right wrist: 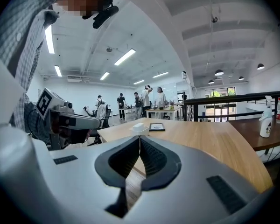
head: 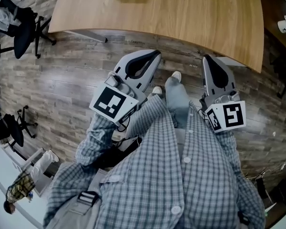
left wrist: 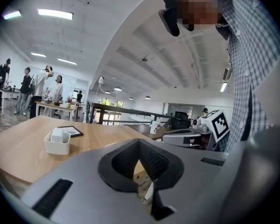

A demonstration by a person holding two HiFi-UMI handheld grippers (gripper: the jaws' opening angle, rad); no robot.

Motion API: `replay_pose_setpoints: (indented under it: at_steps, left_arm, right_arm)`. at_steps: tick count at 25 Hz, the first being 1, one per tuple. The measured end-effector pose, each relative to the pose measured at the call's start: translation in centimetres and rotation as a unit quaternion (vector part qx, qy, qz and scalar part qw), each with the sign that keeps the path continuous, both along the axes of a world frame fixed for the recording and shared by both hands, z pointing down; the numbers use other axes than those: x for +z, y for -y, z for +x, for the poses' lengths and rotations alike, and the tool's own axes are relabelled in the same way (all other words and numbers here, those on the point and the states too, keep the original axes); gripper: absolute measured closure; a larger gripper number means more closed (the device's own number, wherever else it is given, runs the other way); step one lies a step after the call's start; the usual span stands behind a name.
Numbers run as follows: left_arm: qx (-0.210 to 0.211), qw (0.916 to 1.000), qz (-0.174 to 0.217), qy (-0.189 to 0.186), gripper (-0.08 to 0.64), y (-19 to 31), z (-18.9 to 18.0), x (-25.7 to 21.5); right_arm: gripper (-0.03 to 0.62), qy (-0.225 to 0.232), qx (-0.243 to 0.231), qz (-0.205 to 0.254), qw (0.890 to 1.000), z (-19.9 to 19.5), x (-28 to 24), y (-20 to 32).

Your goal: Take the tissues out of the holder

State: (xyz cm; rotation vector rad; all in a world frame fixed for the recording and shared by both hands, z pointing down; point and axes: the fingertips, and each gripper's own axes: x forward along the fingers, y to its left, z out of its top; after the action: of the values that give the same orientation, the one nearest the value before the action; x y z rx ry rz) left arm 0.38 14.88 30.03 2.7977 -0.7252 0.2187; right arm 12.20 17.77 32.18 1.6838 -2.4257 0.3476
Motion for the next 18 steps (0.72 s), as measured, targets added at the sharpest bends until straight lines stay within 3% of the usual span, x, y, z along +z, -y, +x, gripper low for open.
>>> replay_pose_setpoints:
  at_steps: [7, 18]
  left_arm:
    - [-0.012, 0.9999, 0.005, 0.002, 0.555, 1.6, 2.3, -1.1]
    - [-0.026, 0.9985, 0.048, 0.000, 0.555, 4.4, 5.6, -3.7]
  right_arm:
    - [0.580, 0.003, -0.014, 0.014, 1.000, 2.1, -0.8, 2.3]
    - [0.580, -0.003, -0.023, 0.047, 0.999, 5.8, -2.8, 4.6]
